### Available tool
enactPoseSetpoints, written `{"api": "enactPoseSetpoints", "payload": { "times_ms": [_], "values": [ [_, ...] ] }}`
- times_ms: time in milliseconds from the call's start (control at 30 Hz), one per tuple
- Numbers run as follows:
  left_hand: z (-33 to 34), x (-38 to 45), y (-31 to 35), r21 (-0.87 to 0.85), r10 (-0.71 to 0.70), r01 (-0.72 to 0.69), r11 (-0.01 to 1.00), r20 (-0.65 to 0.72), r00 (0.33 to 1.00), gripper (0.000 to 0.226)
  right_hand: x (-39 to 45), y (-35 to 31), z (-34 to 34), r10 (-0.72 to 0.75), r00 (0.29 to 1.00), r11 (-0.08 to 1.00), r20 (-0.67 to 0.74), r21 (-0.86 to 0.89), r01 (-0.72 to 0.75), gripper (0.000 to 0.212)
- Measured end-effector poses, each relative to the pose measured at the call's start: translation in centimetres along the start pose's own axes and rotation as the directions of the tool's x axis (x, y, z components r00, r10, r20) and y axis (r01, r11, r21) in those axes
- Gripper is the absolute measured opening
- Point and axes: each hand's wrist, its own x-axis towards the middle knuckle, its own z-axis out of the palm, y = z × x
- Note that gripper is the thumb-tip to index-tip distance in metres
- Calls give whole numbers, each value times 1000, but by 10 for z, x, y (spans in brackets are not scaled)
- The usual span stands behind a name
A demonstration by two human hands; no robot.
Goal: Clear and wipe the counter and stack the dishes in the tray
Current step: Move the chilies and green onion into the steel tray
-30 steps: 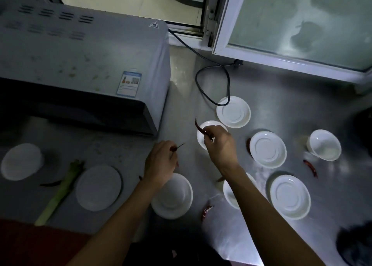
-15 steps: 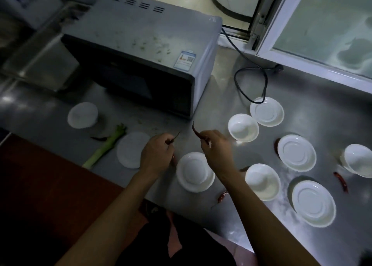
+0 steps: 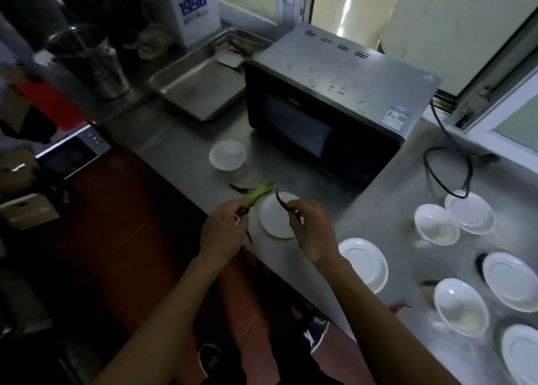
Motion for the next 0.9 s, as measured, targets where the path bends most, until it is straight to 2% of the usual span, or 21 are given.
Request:
{"api": "enactPoseSetpoints", "payload": {
  "times_ms": [133, 233, 467, 600, 900],
  "values": [
    [-55, -14, -61, -14, -34, 34, 999, -48, 998, 19, -5, -60, 47, -73, 997, 997, 34, 27, 72, 19],
    [-95, -26, -102, -11, -55, 54, 998, -76, 996, 20, -8, -102, 80, -99, 993, 995, 65, -18, 100, 22],
    [-166, -38, -163, -28, -103, 100, 995, -151, 983, 20, -2, -178, 135, -212, 973, 977, 95, -19, 215, 26],
    [-187, -34, -185, -33, -129, 125, 992, -175, 976, 20, 9, -202, 157, -269, 953, 959, 135, -47, 278, 27],
    [-193, 10, -235, 0, -237, 239, 971, -145, 961, 18, 67, -199, 218, -216, 951, 973, 220, -28, 227, 28]
  ]
}}
